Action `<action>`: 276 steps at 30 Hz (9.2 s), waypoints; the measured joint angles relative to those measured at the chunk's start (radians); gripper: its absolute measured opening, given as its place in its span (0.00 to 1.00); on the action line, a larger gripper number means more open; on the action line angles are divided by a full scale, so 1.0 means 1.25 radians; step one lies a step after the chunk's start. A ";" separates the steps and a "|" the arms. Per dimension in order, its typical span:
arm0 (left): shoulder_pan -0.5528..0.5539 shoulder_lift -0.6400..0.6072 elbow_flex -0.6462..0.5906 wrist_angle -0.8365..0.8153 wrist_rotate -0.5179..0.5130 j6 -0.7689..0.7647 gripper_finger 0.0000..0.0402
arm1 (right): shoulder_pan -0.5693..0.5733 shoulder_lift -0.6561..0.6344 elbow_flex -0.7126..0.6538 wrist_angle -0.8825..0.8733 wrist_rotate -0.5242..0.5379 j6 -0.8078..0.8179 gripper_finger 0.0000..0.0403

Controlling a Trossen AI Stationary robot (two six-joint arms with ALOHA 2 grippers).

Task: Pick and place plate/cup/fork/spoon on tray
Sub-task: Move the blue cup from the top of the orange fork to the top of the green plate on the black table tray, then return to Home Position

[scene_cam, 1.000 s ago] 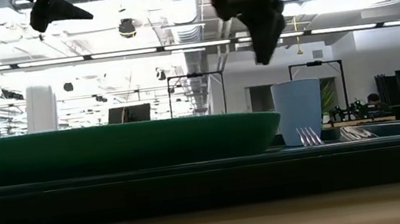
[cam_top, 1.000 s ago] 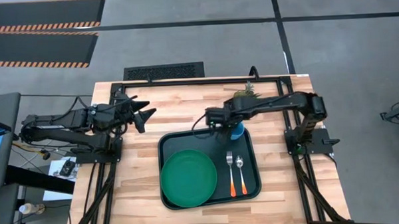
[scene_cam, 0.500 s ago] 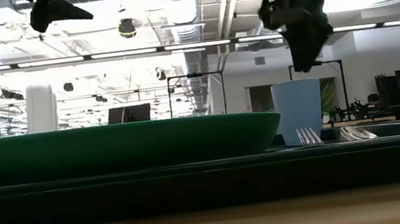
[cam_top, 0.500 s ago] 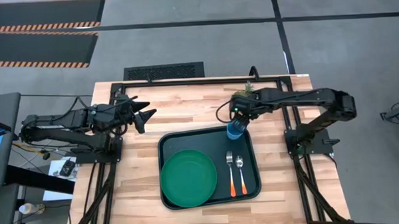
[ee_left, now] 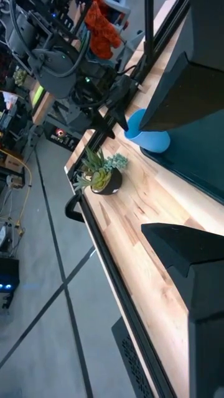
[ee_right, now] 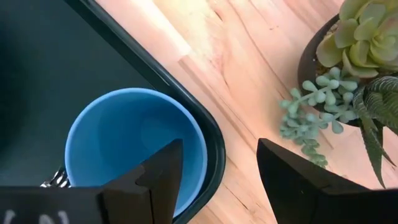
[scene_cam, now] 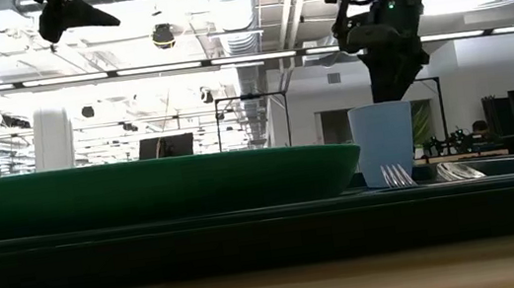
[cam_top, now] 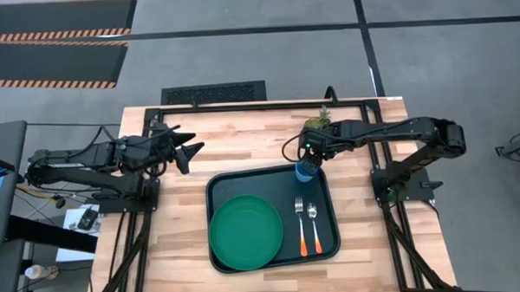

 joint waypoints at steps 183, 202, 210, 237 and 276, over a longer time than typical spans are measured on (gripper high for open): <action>0.000 -0.050 0.001 -0.013 -0.009 0.052 0.59 | 0.099 0.279 0.914 -0.157 -0.025 -0.411 0.44; -0.011 -0.363 -0.152 0.084 0.126 0.240 0.59 | 0.121 -0.610 -0.173 0.573 -0.014 -0.226 0.44; -0.011 -0.534 -0.370 0.118 0.118 0.184 0.59 | 0.122 -0.809 -0.390 0.651 -0.011 -0.160 0.45; -0.106 -0.472 -0.634 0.444 0.026 0.081 0.59 | 0.128 -1.101 -0.838 0.844 0.027 -0.139 0.44; -0.106 -0.472 -0.637 0.444 0.027 0.087 0.59 | 0.128 -1.095 -0.839 0.744 0.026 -0.140 0.44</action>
